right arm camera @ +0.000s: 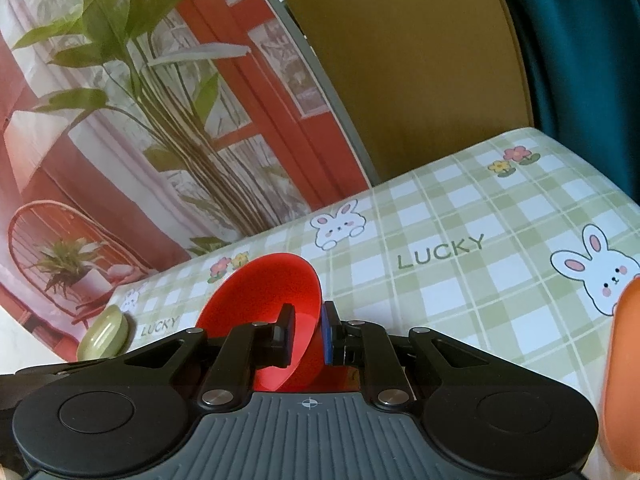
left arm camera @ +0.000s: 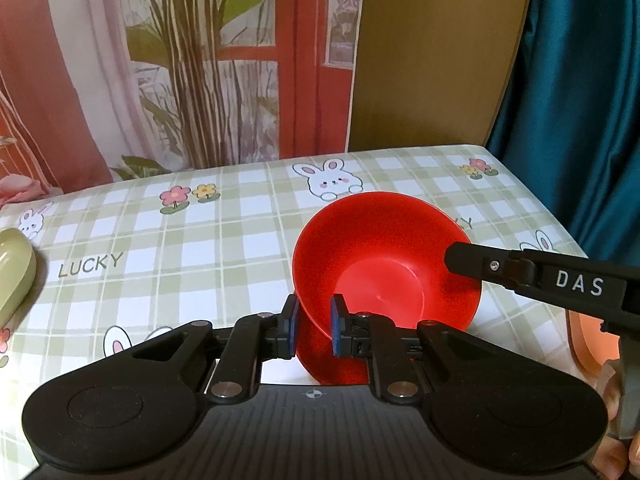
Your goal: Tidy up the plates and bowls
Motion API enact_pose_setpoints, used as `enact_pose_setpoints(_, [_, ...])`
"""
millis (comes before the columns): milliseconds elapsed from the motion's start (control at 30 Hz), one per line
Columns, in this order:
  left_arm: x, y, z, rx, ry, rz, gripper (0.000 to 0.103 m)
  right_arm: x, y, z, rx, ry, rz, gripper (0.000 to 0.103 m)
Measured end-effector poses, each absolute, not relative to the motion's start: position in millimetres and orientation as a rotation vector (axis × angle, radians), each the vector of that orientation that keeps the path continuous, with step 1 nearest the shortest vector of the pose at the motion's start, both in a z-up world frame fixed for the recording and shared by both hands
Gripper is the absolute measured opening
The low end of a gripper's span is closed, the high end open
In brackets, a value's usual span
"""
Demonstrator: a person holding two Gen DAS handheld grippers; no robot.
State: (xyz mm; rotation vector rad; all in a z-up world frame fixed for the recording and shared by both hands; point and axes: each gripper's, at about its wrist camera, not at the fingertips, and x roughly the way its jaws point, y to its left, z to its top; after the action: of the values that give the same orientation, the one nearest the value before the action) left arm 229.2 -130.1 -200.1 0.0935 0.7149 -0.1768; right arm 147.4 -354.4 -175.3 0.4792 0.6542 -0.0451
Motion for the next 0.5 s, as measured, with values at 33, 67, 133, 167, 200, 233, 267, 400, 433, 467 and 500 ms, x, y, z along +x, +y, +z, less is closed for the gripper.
enact_pose_setpoints(33, [228.1,-130.3,-200.8,0.091,0.716,-0.177,0.016,146.9,-354.3,-176.5,0.480,0.658,-0.047,0.014])
enact_pose_setpoints(67, [227.3,-130.5,-201.3,0.089,0.716,-0.176,0.016,146.3,-354.0,-177.9,0.478,0.663,-0.048,0.014])
enact_pose_setpoints(133, [225.0,-130.8,-203.1,0.087,0.721,-0.173,0.016,145.3,-353.2,-180.5,0.477,0.672,-0.048,0.014])
enact_pose_setpoints(167, [224.1,-130.8,-204.4,0.084,0.722,-0.171,0.016,144.8,-352.7,-181.7,0.476,0.676,-0.049,0.014])
enact_pose_setpoints(200, [223.4,-130.7,-205.6,0.081,0.726,-0.169,0.016,144.5,-352.7,-182.8,0.474,0.680,-0.049,0.014])
enact_pose_setpoints(233, [222.8,-130.7,-206.8,0.078,0.729,-0.168,0.016,144.2,-352.5,-184.1,0.473,0.686,-0.049,0.014])
enact_pose_setpoints(267, [222.1,-130.4,-207.8,0.076,0.730,-0.166,0.016,144.0,-352.2,-185.3,0.471,0.691,-0.049,0.014])
enact_pose_setpoints(400, [220.4,-130.1,-210.0,0.081,0.732,-0.160,0.016,144.1,-350.1,-188.3,0.459,0.706,-0.050,0.014])
enact_pose_setpoints(433, [220.0,-130.1,-210.5,0.084,0.731,-0.159,0.016,144.2,-349.4,-188.7,0.455,0.709,-0.051,0.014])
enact_pose_setpoints(467, [219.8,-130.3,-210.7,0.085,0.731,-0.157,0.016,144.5,-348.7,-188.9,0.451,0.712,-0.051,0.014])
enact_pose_setpoints(500, [219.9,-130.0,-211.3,0.085,0.734,-0.155,0.016,144.5,-348.1,-189.1,0.448,0.714,-0.051,0.014])
